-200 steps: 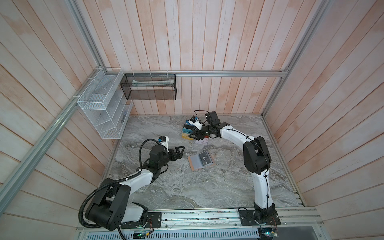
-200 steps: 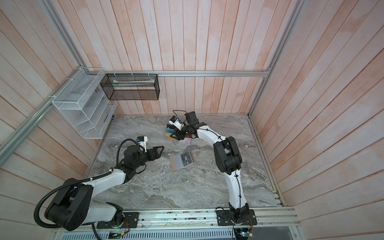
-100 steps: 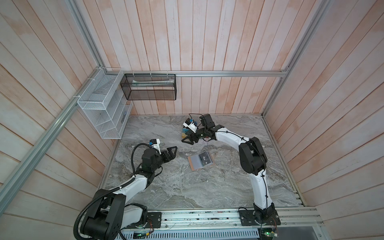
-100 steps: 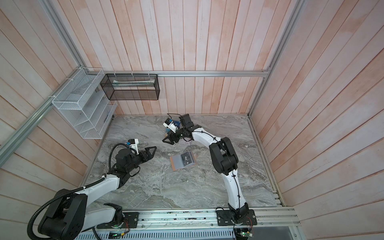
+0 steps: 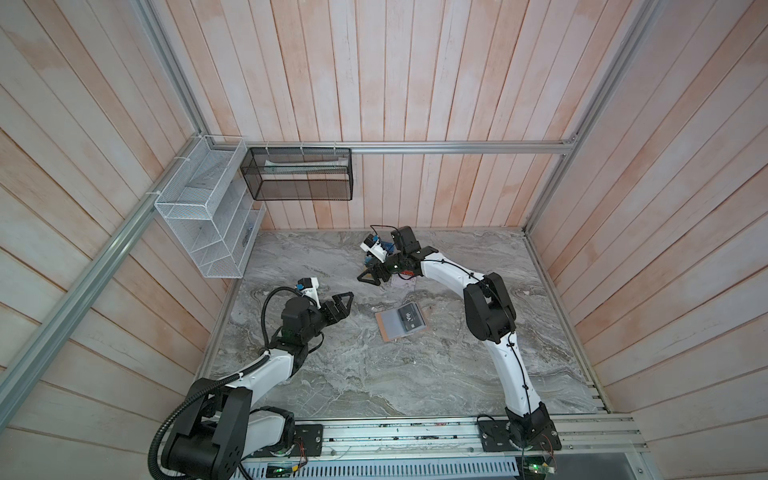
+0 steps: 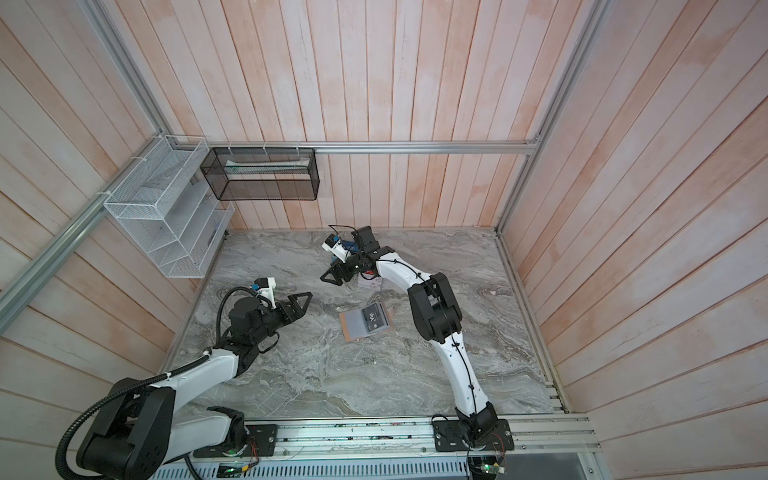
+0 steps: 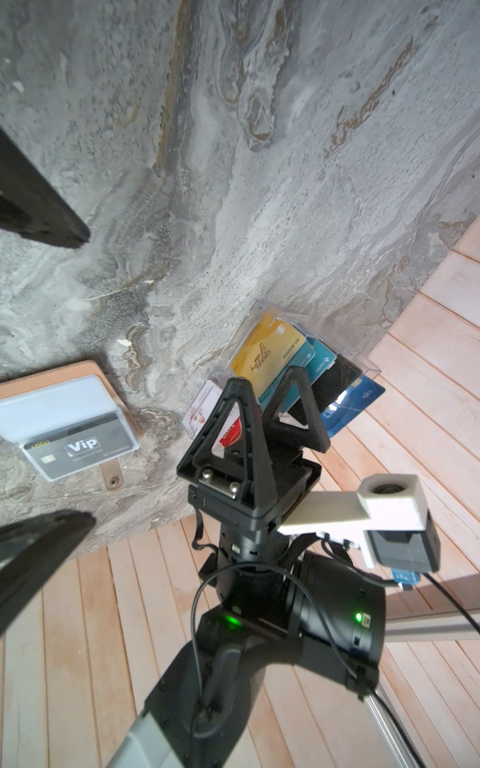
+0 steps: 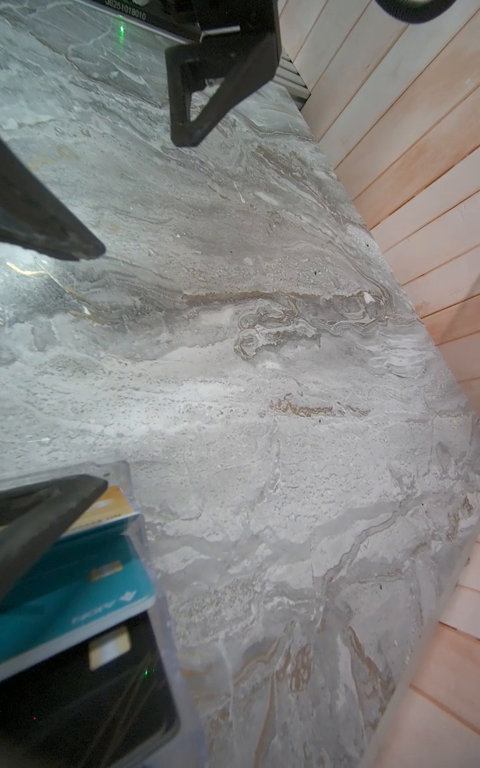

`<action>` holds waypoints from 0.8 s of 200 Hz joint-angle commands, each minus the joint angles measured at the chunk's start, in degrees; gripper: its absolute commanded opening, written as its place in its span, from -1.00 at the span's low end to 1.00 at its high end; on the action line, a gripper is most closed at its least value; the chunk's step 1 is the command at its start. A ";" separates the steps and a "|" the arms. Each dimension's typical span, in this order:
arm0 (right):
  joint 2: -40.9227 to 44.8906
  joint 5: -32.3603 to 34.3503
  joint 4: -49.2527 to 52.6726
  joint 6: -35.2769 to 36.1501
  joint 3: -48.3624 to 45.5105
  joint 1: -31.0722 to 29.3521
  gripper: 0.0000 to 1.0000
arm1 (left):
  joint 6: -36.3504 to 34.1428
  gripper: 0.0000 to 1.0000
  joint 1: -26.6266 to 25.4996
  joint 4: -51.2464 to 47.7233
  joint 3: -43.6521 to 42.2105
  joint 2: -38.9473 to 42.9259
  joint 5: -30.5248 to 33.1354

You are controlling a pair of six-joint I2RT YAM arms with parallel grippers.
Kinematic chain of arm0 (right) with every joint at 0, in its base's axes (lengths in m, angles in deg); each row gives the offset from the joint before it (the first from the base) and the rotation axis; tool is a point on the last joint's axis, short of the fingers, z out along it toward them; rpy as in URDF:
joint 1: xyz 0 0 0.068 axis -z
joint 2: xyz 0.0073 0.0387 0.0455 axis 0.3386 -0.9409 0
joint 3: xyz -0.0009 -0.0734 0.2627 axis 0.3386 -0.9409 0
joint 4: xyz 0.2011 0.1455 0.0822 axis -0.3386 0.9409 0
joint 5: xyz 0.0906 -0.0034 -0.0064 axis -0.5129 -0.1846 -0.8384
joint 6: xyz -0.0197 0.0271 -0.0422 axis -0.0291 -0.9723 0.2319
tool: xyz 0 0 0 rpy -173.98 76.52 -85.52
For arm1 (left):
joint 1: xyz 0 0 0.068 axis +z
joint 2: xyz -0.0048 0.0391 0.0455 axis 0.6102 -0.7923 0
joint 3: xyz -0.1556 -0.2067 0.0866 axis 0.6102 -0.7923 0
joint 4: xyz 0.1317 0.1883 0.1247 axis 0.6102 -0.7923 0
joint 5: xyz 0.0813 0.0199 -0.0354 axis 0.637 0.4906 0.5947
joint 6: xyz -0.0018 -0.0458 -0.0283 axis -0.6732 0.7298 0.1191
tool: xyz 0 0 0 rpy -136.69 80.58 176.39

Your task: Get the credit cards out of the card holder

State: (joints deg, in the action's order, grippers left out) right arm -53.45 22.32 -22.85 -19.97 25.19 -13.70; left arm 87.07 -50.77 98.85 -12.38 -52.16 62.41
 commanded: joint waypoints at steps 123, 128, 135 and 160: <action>-4.39 1.36 4.59 -0.30 7.71 3.14 0.64 | -0.02 1.00 0.60 1.68 -0.57 -0.97 -1.05; -4.43 1.36 4.73 -0.31 7.99 3.17 0.64 | -0.02 1.00 0.60 1.64 -0.57 -1.00 -1.04; -4.51 1.43 4.84 -0.26 8.13 3.22 0.64 | -0.02 1.00 0.60 1.64 -0.57 -1.08 -1.00; -4.52 1.24 4.99 -0.13 8.35 3.29 0.64 | -0.10 1.00 0.60 1.65 -0.57 -1.13 -1.05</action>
State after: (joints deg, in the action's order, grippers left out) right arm -56.07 23.50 -20.08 -20.32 31.84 -10.53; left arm 87.07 -50.40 99.00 -12.38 -52.75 62.15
